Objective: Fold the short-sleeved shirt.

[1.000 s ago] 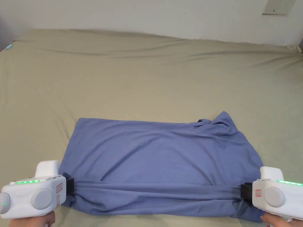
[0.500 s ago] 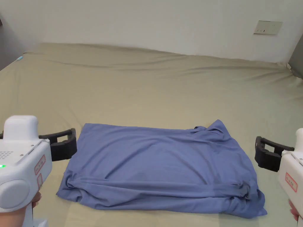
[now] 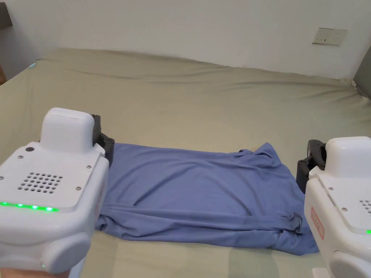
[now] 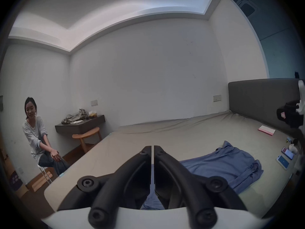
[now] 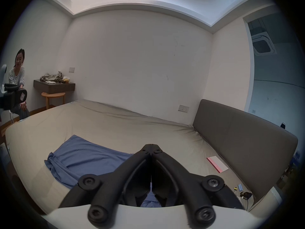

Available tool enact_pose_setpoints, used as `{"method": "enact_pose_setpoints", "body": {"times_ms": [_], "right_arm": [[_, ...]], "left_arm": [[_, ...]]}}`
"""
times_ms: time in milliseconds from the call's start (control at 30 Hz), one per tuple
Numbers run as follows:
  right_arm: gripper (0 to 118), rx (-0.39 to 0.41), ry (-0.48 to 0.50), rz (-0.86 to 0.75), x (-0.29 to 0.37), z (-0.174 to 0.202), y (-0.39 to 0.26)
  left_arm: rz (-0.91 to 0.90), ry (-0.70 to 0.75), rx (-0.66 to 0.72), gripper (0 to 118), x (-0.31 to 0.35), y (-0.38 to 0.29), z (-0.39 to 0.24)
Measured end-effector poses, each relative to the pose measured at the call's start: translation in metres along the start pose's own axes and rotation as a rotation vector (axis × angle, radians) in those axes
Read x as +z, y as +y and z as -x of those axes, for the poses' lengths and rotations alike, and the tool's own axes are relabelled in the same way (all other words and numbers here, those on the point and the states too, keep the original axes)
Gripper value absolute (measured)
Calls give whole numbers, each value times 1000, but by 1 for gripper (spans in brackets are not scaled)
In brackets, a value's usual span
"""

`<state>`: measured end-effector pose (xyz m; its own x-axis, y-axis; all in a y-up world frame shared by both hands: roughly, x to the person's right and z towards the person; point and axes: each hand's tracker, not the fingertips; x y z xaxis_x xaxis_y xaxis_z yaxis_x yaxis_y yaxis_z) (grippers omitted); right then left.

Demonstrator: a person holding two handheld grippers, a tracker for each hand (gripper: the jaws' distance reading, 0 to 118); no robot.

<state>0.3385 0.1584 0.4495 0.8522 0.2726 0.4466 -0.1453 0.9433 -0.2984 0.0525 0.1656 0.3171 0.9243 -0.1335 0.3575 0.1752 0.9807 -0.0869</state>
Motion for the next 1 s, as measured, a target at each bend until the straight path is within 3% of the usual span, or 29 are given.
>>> {"method": "enact_pose_setpoints", "body": {"times_ms": [400,567,733,800,833,867,900,933,1000], "right_arm": [[2,46,16,-8,7,-6,-1],[2,42,11,39,-2,-11,-16],[2,62,-6,112,-12,-20,-35],[2,61,-10,139,-18,-26,-42],[2,56,-14,152,-19,-30,-46],[2,51,-18,165,-21,-33,-48],[2,49,-22,176,-23,-35,-51],[2,50,-30,186,-25,-38,-54],[2,56,-47,208,-28,-42,-60]], "left_arm": [[57,-34,12,0,-10,-9,1],[277,-6,-82,0,-48,-60,2],[544,-55,94,2,-89,-134,25],[629,-33,110,29,-105,-163,31],[660,-18,111,51,-112,-175,33],[693,-13,114,89,-121,-185,36],[719,-3,113,112,-128,-193,37],[741,2,113,118,-136,-202,38],[723,10,126,115,-150,-213,41]]}}
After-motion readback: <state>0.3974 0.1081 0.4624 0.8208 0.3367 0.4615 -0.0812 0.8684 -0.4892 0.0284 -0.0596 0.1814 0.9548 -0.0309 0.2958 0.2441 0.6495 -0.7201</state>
